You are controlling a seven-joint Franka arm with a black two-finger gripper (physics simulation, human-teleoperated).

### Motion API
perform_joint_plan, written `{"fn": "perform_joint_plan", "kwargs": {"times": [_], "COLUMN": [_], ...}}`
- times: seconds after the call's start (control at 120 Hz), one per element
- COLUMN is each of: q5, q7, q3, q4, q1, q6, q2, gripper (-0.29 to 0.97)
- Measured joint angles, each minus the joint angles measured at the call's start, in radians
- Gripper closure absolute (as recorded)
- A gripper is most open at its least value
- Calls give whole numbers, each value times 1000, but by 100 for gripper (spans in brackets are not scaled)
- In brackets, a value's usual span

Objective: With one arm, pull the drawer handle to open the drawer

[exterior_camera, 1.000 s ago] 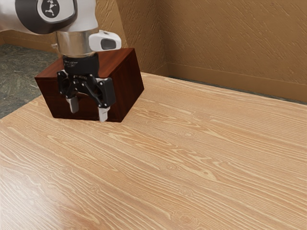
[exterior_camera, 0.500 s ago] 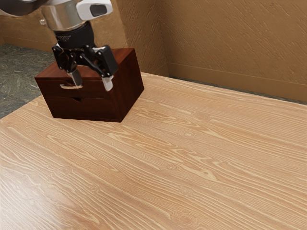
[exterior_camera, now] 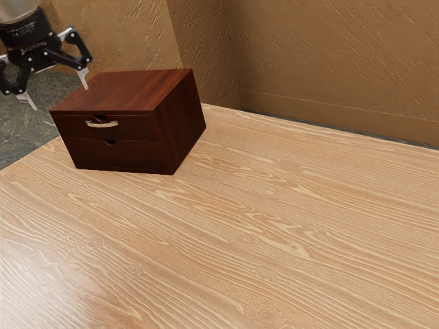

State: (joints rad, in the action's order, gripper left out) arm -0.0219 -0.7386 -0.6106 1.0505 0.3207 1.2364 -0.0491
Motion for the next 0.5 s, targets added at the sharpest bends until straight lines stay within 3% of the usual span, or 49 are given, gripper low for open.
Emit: {"fn": "perform_joint_plan", "kwargs": {"times": [0.133,0.183,0.333,0.5], "q5": [4,6,53,147], "q7": [-127,-168,-273,-351], "q3": [-78,-83,-82,-79], "q4": [26,28,42,128], "q1": [-429,-519,-463,-494], "q6": [18,25,81,240], "q2": [-24,-46,-121,-186], "gripper": [0,0,0,0]}}
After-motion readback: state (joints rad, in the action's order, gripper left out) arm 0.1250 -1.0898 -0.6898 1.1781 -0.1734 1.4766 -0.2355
